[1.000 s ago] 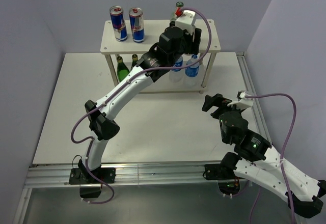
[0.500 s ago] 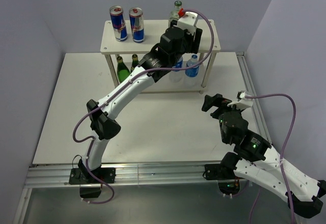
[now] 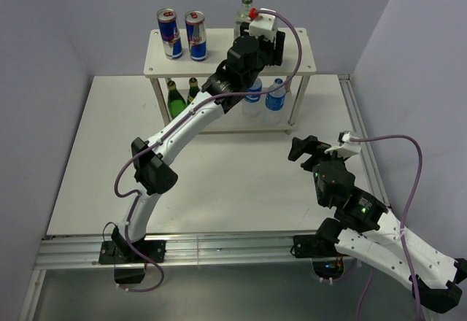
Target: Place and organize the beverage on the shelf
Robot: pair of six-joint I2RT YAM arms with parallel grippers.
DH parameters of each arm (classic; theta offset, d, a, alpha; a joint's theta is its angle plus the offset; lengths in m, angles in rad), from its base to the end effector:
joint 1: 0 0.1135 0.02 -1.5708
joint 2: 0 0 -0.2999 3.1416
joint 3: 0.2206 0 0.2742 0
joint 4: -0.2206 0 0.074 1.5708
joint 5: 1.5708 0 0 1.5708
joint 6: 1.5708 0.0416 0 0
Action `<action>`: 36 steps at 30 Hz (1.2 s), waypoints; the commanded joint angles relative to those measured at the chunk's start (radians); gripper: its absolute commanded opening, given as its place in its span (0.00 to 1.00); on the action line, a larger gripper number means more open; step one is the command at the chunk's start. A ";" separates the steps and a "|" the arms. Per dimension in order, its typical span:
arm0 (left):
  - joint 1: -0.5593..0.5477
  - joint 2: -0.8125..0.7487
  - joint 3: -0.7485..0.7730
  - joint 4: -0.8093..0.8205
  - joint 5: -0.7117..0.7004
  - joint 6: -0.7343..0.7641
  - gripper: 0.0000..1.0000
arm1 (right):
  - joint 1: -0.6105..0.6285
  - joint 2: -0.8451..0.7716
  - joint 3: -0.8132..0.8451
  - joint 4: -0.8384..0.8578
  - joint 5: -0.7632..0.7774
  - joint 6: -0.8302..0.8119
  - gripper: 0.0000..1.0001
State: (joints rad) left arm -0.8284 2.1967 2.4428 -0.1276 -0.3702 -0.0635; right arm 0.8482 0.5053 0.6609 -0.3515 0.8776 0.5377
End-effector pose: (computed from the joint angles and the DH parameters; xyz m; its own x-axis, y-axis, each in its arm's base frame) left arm 0.3846 -0.3970 0.4933 0.0516 -0.1437 -0.9883 0.4482 0.8876 -0.1057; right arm 0.0976 0.0623 0.3398 -0.1005 0.3809 -0.9191 0.0828 0.9238 0.3738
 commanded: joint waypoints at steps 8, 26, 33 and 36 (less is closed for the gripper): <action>0.025 0.011 0.027 0.157 -0.013 0.034 0.55 | 0.000 -0.016 -0.009 0.039 -0.003 -0.004 0.99; 0.023 0.014 -0.008 0.155 0.024 0.041 0.79 | 0.000 -0.028 -0.015 0.037 0.001 0.001 0.99; 0.015 0.012 -0.027 0.172 0.016 0.048 0.79 | -0.003 -0.030 -0.017 0.037 0.004 0.001 0.99; 0.009 0.011 -0.033 0.172 0.010 0.053 0.79 | -0.003 -0.030 -0.018 0.039 0.004 0.002 0.99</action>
State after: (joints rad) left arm -0.8093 2.2230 2.4123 -0.0032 -0.3614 -0.0364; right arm 0.8482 0.4850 0.6449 -0.3462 0.8707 0.5346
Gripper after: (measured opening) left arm 0.790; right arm 0.993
